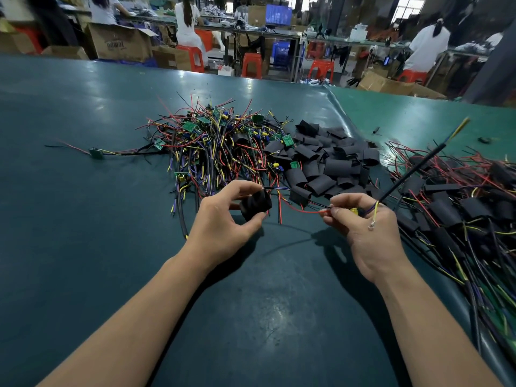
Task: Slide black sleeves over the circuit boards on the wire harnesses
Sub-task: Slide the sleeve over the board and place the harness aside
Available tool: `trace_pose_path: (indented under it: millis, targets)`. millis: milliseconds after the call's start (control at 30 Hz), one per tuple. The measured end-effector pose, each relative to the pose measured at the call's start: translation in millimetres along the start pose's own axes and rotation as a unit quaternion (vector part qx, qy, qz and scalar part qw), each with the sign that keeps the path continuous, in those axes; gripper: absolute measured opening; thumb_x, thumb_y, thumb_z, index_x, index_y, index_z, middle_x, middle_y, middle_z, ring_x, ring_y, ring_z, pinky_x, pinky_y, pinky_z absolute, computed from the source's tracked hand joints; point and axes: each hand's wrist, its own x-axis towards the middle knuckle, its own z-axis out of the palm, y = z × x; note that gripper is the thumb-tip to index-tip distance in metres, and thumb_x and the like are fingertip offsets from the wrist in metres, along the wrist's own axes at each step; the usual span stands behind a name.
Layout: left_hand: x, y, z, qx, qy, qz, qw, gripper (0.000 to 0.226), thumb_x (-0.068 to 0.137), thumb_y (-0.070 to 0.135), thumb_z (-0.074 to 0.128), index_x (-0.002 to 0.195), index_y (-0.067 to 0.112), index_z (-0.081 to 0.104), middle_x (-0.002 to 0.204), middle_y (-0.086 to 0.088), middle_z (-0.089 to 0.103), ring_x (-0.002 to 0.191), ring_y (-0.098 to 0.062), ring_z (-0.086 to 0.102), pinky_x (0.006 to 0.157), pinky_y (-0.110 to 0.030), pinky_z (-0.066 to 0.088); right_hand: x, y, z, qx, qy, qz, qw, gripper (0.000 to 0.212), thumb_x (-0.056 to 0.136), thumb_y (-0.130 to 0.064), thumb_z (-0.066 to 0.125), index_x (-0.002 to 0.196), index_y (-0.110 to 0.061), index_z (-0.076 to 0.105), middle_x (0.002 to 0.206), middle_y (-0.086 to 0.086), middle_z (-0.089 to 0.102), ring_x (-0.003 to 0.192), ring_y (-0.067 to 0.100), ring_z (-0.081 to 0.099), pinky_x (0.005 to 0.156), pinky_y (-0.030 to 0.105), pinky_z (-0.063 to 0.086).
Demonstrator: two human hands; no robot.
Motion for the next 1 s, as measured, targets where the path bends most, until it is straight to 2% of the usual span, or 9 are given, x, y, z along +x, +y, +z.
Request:
trace_pose_path:
  millis: [200, 333, 400, 500, 600, 667, 800, 900, 1000]
  targets:
    - [-1, -2, 0, 0.004, -0.017, 0.009, 1.000, 0.043, 0.076, 0.007, 0.080, 0.114, 0.022, 0.066, 0.106, 0.015, 0.070, 0.102, -0.005, 0.066, 0.092, -0.025, 0.052, 0, -1, -1, -0.117, 0.036, -0.083, 0.989, 0.027, 0.088, 0.011, 0.061, 0.081, -0.015, 0.066, 0.070, -0.004, 0.070, 0.071, 0.017, 0.072, 0.070, 0.025, 0.057]
    - [-1, -2, 0, 0.002, -0.014, 0.016, 1.000, 0.044, 0.075, 0.007, 0.080, 0.113, 0.023, 0.065, 0.106, 0.015, 0.070, 0.102, -0.002, 0.065, 0.089, -0.020, 0.051, -5, -7, -2, -0.193, 0.039, -0.137, 0.971, 0.027, 0.088, 0.006, 0.061, 0.081, -0.019, 0.065, 0.077, 0.008, 0.069, 0.078, 0.039, 0.066, 0.073, 0.050, 0.056]
    - [-1, -2, 0, 0.011, -0.019, 0.022, 1.000, 0.045, 0.075, 0.009, 0.081, 0.114, 0.025, 0.065, 0.106, 0.017, 0.069, 0.102, -0.002, 0.065, 0.088, -0.020, 0.050, -6, -8, -1, -0.213, 0.039, -0.148, 0.965, 0.026, 0.088, 0.005, 0.062, 0.082, -0.020, 0.064, 0.080, 0.010, 0.069, 0.080, 0.038, 0.066, 0.077, 0.054, 0.056]
    - [-1, -1, -1, 0.021, -0.022, 0.030, 0.999, 0.046, 0.075, 0.010, 0.082, 0.114, 0.027, 0.064, 0.107, 0.019, 0.069, 0.102, -0.002, 0.065, 0.086, -0.019, 0.049, -7, -7, 2, -0.258, 0.043, -0.175, 0.949, 0.018, 0.086, 0.006, 0.063, 0.086, -0.012, 0.066, 0.083, 0.009, 0.069, 0.079, 0.032, 0.067, 0.077, 0.051, 0.055]
    - [-1, -1, -1, 0.027, -0.022, 0.035, 0.999, 0.046, 0.075, 0.013, 0.082, 0.113, 0.029, 0.064, 0.106, 0.020, 0.069, 0.101, -0.001, 0.064, 0.082, -0.013, 0.046, -8, -7, 3, -0.273, 0.055, -0.193, 0.941, 0.014, 0.085, 0.007, 0.064, 0.089, -0.006, 0.067, 0.084, 0.001, 0.067, 0.079, 0.025, 0.066, 0.077, 0.046, 0.054]
    - [-1, -1, -1, 0.034, -0.021, 0.031, 0.999, 0.045, 0.074, 0.015, 0.082, 0.113, 0.029, 0.064, 0.105, 0.020, 0.068, 0.099, -0.002, 0.064, 0.078, -0.011, 0.043, -9, -8, 4, -0.268, 0.055, -0.209, 0.939, 0.016, 0.084, 0.007, 0.065, 0.087, -0.008, 0.067, 0.085, 0.000, 0.067, 0.079, 0.022, 0.066, 0.077, 0.044, 0.055]
    - [-2, -1, -1, 0.029, 0.000, 0.011, 1.000, 0.046, 0.075, 0.013, 0.082, 0.115, 0.027, 0.063, 0.104, 0.016, 0.070, 0.100, -0.002, 0.064, 0.079, -0.016, 0.048, -13, -11, 8, -0.233, 0.028, -0.224, 0.946, 0.012, 0.082, -0.005, 0.061, 0.084, -0.016, 0.065, 0.085, 0.005, 0.068, 0.082, 0.027, 0.067, 0.076, 0.044, 0.055]
    - [-1, 0, 0, 0.028, 0.017, 0.011, 0.999, 0.046, 0.075, 0.012, 0.081, 0.116, 0.022, 0.062, 0.105, 0.015, 0.069, 0.101, 0.000, 0.064, 0.081, -0.018, 0.050, -13, -12, 8, -0.225, 0.020, -0.227, 0.947, 0.020, 0.082, -0.003, 0.061, 0.082, -0.022, 0.064, 0.084, 0.006, 0.068, 0.081, 0.028, 0.068, 0.074, 0.040, 0.056]
    - [0, -1, 1, 0.026, 0.039, 0.016, 0.999, 0.047, 0.076, 0.008, 0.081, 0.117, 0.019, 0.061, 0.105, 0.021, 0.065, 0.098, 0.002, 0.063, 0.081, -0.011, 0.047, -13, -11, 8, -0.210, 0.009, -0.223, 0.952, 0.034, 0.083, 0.009, 0.061, 0.082, -0.025, 0.064, 0.083, 0.006, 0.069, 0.078, 0.024, 0.070, 0.071, 0.032, 0.057]
